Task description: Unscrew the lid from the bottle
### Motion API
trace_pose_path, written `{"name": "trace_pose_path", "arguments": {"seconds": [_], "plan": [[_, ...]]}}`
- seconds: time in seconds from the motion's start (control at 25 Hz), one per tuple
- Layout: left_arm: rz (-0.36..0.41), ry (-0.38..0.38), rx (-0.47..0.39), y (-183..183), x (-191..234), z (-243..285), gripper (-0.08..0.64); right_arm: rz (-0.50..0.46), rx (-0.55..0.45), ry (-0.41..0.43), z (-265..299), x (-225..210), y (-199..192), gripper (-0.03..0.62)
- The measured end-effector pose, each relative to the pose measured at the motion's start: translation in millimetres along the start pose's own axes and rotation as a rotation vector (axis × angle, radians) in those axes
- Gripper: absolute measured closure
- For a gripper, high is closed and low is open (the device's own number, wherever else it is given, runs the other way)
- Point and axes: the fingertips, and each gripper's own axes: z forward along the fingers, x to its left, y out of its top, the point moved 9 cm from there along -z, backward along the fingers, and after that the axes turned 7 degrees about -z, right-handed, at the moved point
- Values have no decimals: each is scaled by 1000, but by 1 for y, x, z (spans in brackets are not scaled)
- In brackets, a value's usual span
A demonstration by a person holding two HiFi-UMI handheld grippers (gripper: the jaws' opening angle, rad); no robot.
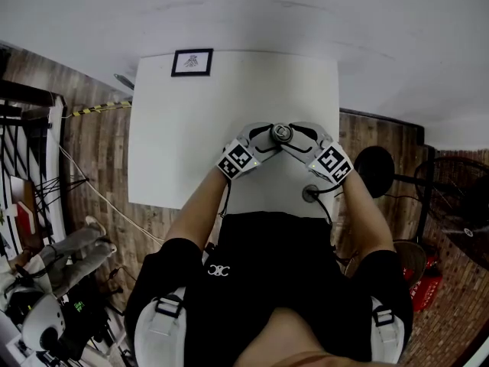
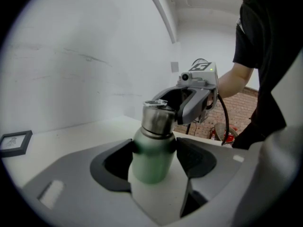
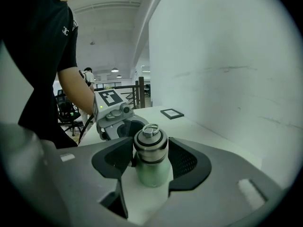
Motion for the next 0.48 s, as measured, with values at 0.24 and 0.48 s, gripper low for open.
{"name": "trace_pose_path", "arguments": {"seconds": [0.24,0.48], "plan": [[-3,3,0,-1,1,2,218,183,-141,-199,-23,3,11,356],[-2,5,0,0,0,3,218,283,-212,-534,-16,43,20,354]]}}
